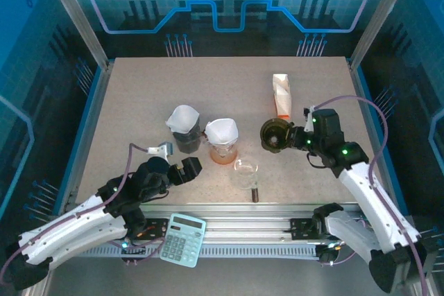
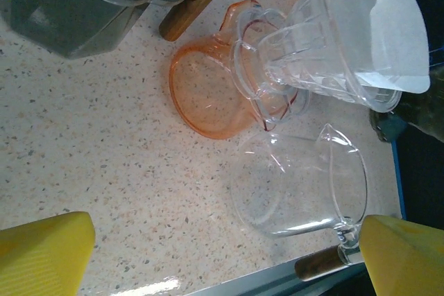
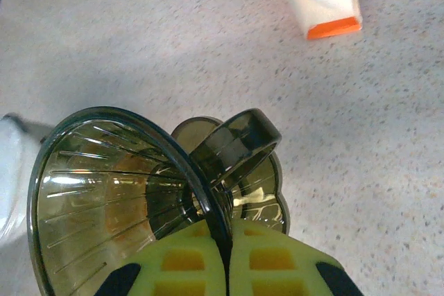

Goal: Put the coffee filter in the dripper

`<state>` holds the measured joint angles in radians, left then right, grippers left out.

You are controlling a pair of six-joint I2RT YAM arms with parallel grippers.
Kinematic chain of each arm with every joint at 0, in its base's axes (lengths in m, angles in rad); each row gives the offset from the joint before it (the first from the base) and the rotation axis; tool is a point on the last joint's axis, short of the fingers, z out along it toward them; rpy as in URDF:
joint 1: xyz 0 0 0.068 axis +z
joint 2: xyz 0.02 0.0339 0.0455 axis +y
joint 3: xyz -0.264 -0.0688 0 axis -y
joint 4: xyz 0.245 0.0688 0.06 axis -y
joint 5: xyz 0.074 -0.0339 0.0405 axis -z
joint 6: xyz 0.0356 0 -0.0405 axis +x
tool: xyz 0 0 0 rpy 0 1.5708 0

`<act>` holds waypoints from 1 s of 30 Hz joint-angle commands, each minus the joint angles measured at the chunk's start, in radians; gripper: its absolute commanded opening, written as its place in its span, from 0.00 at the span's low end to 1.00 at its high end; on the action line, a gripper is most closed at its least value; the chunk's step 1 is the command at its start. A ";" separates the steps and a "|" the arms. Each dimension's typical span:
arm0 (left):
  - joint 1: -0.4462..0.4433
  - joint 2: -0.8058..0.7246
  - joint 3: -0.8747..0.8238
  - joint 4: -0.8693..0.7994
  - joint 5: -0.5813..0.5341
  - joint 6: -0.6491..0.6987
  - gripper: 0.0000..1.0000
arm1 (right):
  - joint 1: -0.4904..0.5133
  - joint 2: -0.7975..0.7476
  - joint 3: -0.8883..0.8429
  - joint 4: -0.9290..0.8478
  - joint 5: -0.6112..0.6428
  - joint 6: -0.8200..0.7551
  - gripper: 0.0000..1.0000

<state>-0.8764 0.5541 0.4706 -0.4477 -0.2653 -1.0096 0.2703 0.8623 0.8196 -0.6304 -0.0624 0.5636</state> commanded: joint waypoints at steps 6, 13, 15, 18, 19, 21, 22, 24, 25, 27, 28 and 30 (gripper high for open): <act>-0.005 -0.013 0.032 -0.034 -0.023 0.018 0.99 | 0.173 -0.045 0.101 -0.224 -0.163 -0.047 0.00; -0.004 -0.013 0.032 -0.043 -0.031 0.012 0.99 | 0.312 0.042 0.141 -0.166 -0.136 -0.010 0.00; -0.004 -0.012 0.030 -0.043 -0.031 0.012 0.99 | 0.318 0.079 0.145 -0.145 -0.141 -0.011 0.00; -0.004 -0.013 0.028 -0.047 -0.029 0.011 0.99 | 0.323 0.126 0.158 -0.115 -0.144 -0.015 0.00; -0.004 -0.014 0.028 -0.048 -0.029 0.009 0.99 | 0.326 0.140 0.165 -0.109 -0.140 -0.017 0.00; -0.004 -0.014 0.026 -0.048 -0.030 0.009 0.99 | 0.329 0.164 0.174 -0.105 -0.136 -0.022 0.00; -0.004 -0.014 0.026 -0.048 -0.028 0.009 0.99 | 0.331 0.173 0.178 -0.104 -0.133 -0.025 0.00; -0.004 -0.015 0.025 -0.048 -0.028 0.009 0.99 | 0.331 0.187 0.183 -0.106 -0.125 -0.026 0.00; -0.004 -0.015 0.026 -0.048 -0.029 0.010 0.99 | 0.331 0.193 0.184 -0.106 -0.125 -0.028 0.00; -0.004 -0.017 0.025 -0.046 -0.029 0.014 0.99 | 0.333 0.204 0.187 -0.106 -0.131 -0.028 0.00; -0.004 -0.016 0.025 -0.046 -0.030 0.013 0.99 | 0.335 0.209 0.190 -0.106 -0.130 -0.027 0.00; -0.004 -0.017 0.022 -0.045 -0.029 0.014 0.99 | 0.336 0.217 0.187 -0.107 -0.131 -0.026 0.00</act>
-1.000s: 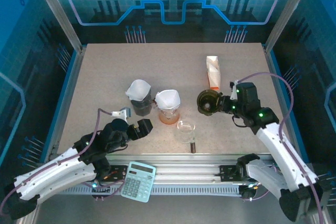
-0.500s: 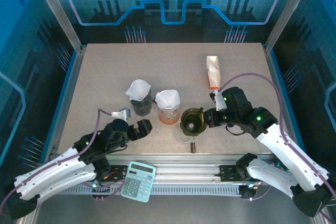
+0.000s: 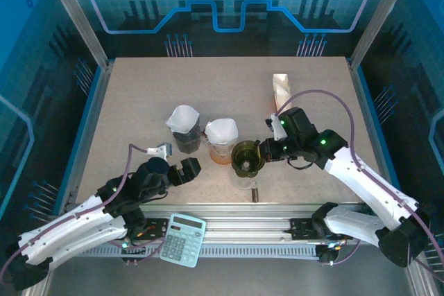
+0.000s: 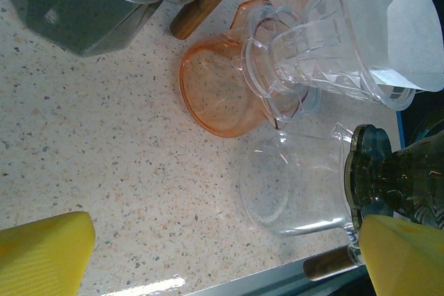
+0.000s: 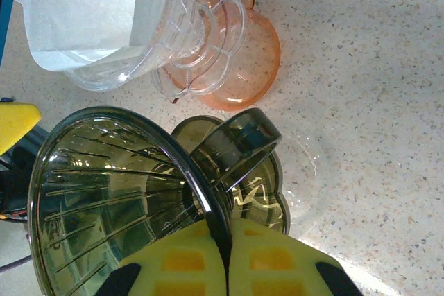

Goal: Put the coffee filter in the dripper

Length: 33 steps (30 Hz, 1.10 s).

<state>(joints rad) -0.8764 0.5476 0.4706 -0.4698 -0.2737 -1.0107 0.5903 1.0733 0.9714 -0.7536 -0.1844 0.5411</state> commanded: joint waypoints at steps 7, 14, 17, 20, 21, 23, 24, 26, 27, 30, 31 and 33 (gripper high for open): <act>-0.004 -0.010 0.020 -0.020 -0.018 0.019 0.99 | 0.031 0.003 0.022 0.009 0.008 0.003 0.16; -0.004 -0.011 0.025 -0.017 -0.012 0.024 0.99 | 0.034 -0.008 0.024 0.016 0.017 0.000 0.52; -0.004 -0.012 0.028 -0.013 -0.009 0.026 0.99 | 0.036 -0.029 0.032 0.014 0.039 -0.004 0.60; -0.004 -0.011 0.027 -0.006 -0.003 0.027 0.99 | 0.034 -0.053 0.042 0.009 0.075 -0.014 0.66; -0.004 -0.012 0.026 -0.002 -0.001 0.027 0.99 | 0.034 -0.060 0.047 0.005 0.088 -0.020 0.67; -0.004 -0.011 0.024 0.012 0.008 0.037 0.99 | 0.033 -0.071 0.054 0.004 0.118 -0.031 0.68; -0.004 -0.011 0.022 0.018 0.012 0.039 0.99 | 0.032 -0.077 0.056 0.007 0.134 -0.038 0.68; -0.004 -0.011 0.019 0.035 0.022 0.046 0.99 | 0.032 -0.085 0.054 0.023 0.143 -0.055 0.68; -0.004 -0.008 0.019 0.041 0.027 0.049 0.99 | 0.032 -0.083 0.055 0.023 0.145 -0.058 0.68; -0.004 0.000 0.022 0.042 0.036 0.052 0.99 | 0.037 -0.057 0.045 0.014 0.126 -0.064 0.68; -0.004 0.005 0.023 0.040 0.035 0.055 0.99 | 0.041 -0.051 0.038 0.017 0.122 -0.064 0.68; -0.004 0.013 0.024 0.036 0.036 0.056 0.99 | 0.045 -0.034 0.022 0.027 0.111 -0.064 0.68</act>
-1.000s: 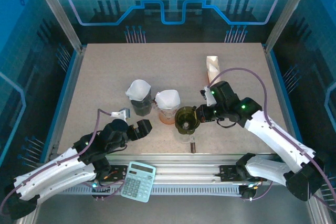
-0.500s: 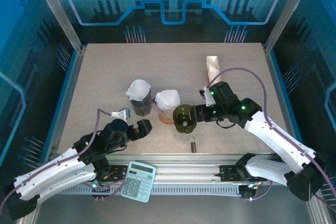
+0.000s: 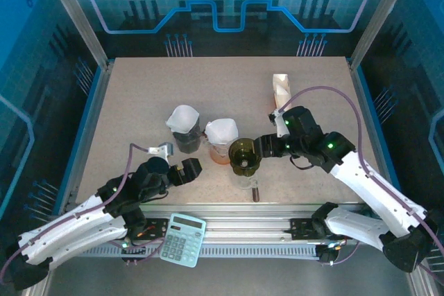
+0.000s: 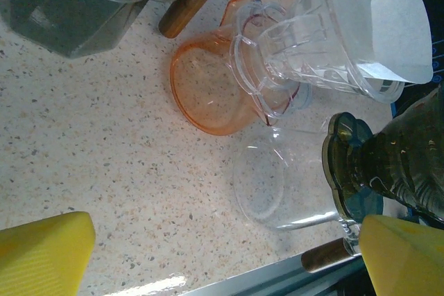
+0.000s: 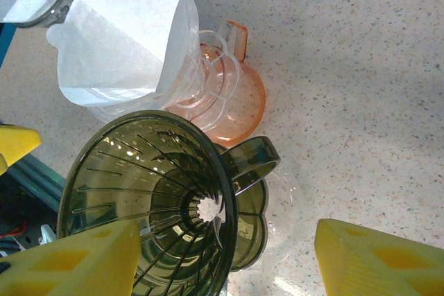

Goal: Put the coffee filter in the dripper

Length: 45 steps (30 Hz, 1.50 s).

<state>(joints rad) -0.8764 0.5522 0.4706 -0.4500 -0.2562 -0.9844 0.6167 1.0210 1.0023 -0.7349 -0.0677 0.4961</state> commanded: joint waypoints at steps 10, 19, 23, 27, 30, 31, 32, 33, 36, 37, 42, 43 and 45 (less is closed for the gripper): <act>-0.004 0.018 0.026 0.016 0.009 0.032 0.99 | 0.051 0.064 -0.001 -0.042 -0.003 -0.057 0.49; -0.004 0.037 0.030 0.025 0.011 0.032 0.99 | 0.057 0.054 0.013 -0.092 -0.003 -0.067 0.24; -0.004 0.040 0.030 0.027 0.011 0.032 0.99 | 0.058 0.051 0.026 -0.111 -0.009 -0.074 0.18; -0.004 0.039 0.026 0.028 0.014 0.030 0.99 | 0.060 0.049 0.036 -0.133 -0.012 -0.079 0.17; -0.004 0.040 0.023 0.030 0.014 0.029 0.99 | 0.061 0.053 0.042 -0.136 -0.017 -0.074 0.35; -0.004 0.040 0.023 0.032 0.014 0.029 0.99 | 0.061 0.054 0.042 -0.133 -0.017 -0.073 0.41; -0.005 0.040 0.024 0.035 0.012 0.030 0.99 | 0.063 0.056 0.042 -0.128 -0.018 -0.071 0.45; -0.004 0.040 0.023 0.036 0.013 0.030 0.99 | 0.064 0.059 0.044 -0.124 -0.017 -0.069 0.47; -0.004 0.039 0.023 0.036 0.016 0.031 0.99 | 0.068 0.064 0.045 -0.114 -0.014 -0.067 0.52; -0.004 0.040 0.023 0.035 0.017 0.032 0.99 | 0.069 0.064 0.045 -0.113 -0.012 -0.067 0.54; -0.004 0.039 0.023 0.035 0.026 0.035 0.99 | 0.069 0.047 0.054 -0.109 0.015 -0.070 0.64; -0.004 0.038 0.024 0.034 0.027 0.036 0.99 | 0.069 0.045 0.056 -0.111 0.020 -0.072 0.66; -0.004 0.039 0.025 0.036 0.026 0.037 0.99 | 0.063 0.040 0.066 -0.113 0.043 -0.078 0.69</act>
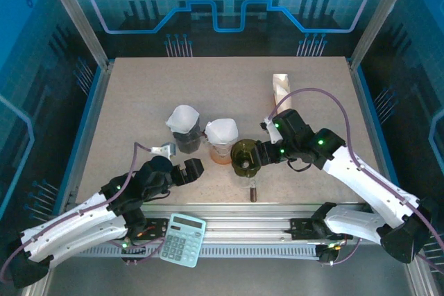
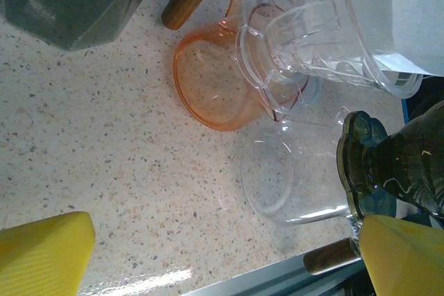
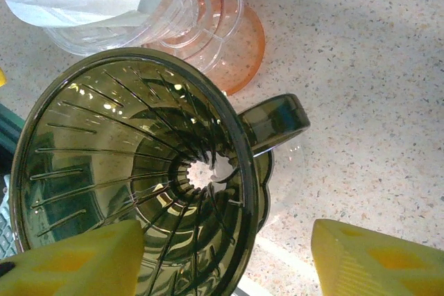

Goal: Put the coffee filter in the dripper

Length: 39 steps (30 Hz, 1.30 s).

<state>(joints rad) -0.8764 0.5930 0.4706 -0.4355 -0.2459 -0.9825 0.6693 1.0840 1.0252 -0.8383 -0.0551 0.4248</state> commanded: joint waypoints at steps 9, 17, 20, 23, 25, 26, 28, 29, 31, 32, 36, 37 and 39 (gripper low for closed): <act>-0.004 -0.013 0.049 0.005 -0.004 0.055 0.99 | -0.129 0.019 0.133 0.121 0.125 -0.053 0.68; -0.005 -0.025 0.066 -0.033 -0.001 0.071 0.99 | -0.294 0.299 0.257 0.256 0.230 -0.124 0.58; -0.005 -0.039 0.061 -0.034 -0.001 0.071 0.99 | -0.328 0.420 0.332 0.260 0.257 -0.158 0.55; -0.005 -0.045 0.056 -0.038 -0.001 0.073 0.99 | -0.344 0.542 0.422 0.240 0.304 -0.186 0.50; -0.004 -0.047 0.056 -0.041 -0.001 0.076 0.99 | -0.358 0.607 0.466 0.234 0.337 -0.198 0.45; -0.004 -0.047 0.057 -0.043 -0.001 0.078 0.99 | -0.364 0.635 0.487 0.231 0.350 -0.205 0.43; -0.004 -0.047 0.059 -0.048 -0.002 0.082 0.99 | -0.378 0.681 0.527 0.218 0.378 -0.222 0.40; -0.003 -0.046 0.059 -0.052 -0.003 0.084 0.99 | -0.386 0.707 0.549 0.208 0.383 -0.229 0.38; -0.002 -0.046 0.060 -0.055 -0.006 0.087 0.99 | -0.397 0.752 0.589 0.185 0.385 -0.231 0.36; -0.003 -0.047 0.060 -0.054 -0.007 0.088 0.99 | -0.402 0.771 0.603 0.182 0.380 -0.228 0.35; -0.003 -0.043 0.059 -0.047 -0.014 0.093 0.99 | -0.426 0.814 0.628 0.199 0.324 -0.189 0.34; -0.003 -0.041 0.057 -0.046 -0.016 0.094 0.99 | -0.429 0.826 0.634 0.205 0.315 -0.176 0.33; -0.003 -0.037 0.057 -0.045 -0.019 0.093 0.99 | -0.441 0.849 0.648 0.206 0.295 -0.149 0.32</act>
<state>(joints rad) -0.8764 0.5552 0.5049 -0.4679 -0.2466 -0.9127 0.2481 1.9026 1.6325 -0.6273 0.2733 0.2356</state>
